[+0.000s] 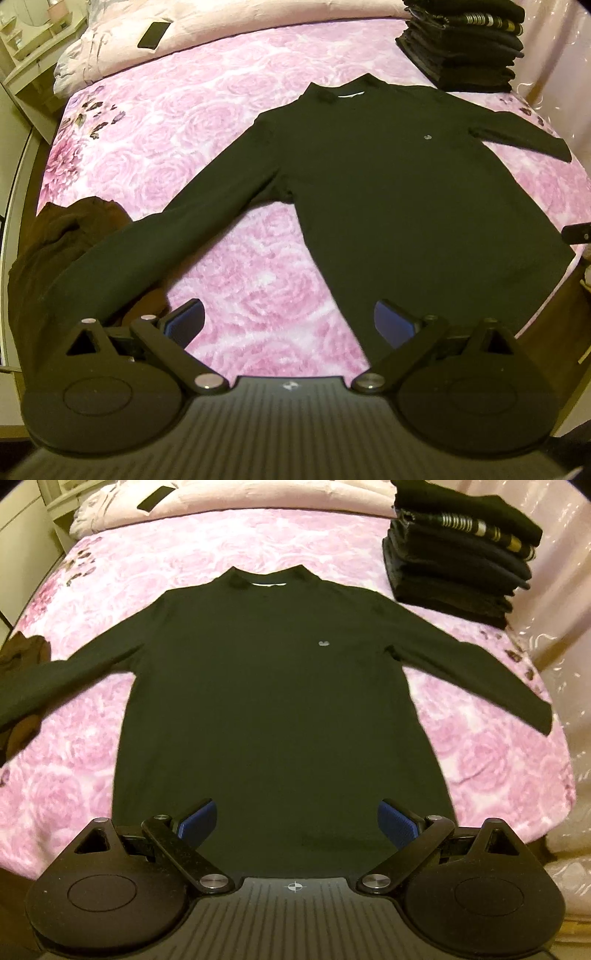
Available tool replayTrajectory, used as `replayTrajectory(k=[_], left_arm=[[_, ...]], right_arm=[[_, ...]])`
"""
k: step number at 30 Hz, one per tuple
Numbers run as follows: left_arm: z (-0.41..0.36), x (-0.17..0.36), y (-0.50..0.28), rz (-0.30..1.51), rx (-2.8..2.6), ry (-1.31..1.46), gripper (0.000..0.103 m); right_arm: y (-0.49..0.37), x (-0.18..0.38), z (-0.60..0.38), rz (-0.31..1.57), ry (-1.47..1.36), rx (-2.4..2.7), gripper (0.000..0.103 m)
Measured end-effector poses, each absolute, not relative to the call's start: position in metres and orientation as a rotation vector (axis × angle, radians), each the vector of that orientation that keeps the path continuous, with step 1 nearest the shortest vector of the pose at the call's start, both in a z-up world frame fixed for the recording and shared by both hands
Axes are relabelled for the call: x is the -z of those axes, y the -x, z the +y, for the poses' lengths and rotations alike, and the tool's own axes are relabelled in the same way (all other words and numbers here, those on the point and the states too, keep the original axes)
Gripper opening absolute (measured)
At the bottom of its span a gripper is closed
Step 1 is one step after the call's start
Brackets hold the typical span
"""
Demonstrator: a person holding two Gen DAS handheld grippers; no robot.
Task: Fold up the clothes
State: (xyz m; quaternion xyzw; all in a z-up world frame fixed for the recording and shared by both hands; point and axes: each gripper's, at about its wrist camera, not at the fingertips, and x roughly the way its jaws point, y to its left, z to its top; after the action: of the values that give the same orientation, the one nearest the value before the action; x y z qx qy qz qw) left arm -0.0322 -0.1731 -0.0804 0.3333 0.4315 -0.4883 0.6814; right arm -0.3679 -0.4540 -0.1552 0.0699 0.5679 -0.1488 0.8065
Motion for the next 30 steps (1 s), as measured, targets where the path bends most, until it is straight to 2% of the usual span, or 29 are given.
replayTrajectory(k=[17, 30], left_arm=[[-0.203, 0.091, 0.051, 1.018, 1.126, -0.762, 0.097], [-0.220, 0.107, 0.104, 1.106, 1.079, -0.715, 0.097]], right_arm=[[0.372, 0.165, -0.475, 1.255, -0.169, 0.313, 0.096], [0.359, 0.177, -0.503, 1.285, -0.109, 0.213, 0.096]])
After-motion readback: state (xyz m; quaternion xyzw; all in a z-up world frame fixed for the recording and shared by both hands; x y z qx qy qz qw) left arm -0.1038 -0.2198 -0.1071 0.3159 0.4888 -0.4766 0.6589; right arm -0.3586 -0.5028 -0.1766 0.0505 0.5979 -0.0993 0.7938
